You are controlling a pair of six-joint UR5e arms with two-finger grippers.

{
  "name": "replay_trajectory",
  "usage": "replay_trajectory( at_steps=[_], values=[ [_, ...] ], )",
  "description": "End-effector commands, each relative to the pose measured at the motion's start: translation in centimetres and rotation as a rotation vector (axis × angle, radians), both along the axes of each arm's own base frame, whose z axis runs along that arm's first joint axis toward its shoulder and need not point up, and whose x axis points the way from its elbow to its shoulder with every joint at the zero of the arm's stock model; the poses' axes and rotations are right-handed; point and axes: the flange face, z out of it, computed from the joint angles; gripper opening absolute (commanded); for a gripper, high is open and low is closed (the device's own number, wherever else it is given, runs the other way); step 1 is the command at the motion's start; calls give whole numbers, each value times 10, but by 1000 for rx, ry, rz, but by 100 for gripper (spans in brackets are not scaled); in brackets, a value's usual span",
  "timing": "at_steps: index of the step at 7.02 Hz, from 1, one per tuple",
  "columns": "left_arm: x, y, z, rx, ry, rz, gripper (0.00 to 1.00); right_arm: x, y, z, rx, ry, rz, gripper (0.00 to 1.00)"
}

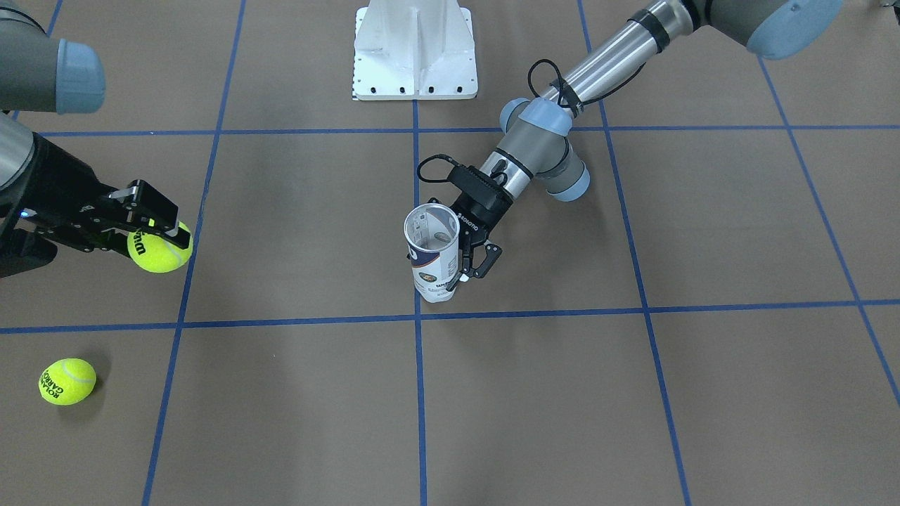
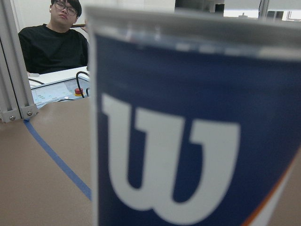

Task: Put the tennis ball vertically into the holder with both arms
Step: 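Carry the ball with the right gripper above the can's opening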

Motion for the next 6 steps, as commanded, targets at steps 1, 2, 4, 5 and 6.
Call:
replay_trajectory(
  at_steps=[1,2,4,5,6],
  values=[
    [-1,-2,-1,-11,13,0,63,-29,11,-56,-32,-50,5,0],
    [-2,-2,-2,-10,14,-2,63,-44,16,-79,-39,-68,-2,0],
    [-2,-2,-3,-12,18,-1,63,-97,35,-148,-43,-104,2,0],
    [-2,-2,-3,-12,18,-1,63,-117,46,-176,-40,-117,12,0],
    [-2,-2,-3,-12,18,-1,63,-141,53,-199,-37,-122,20,0]
  ],
)
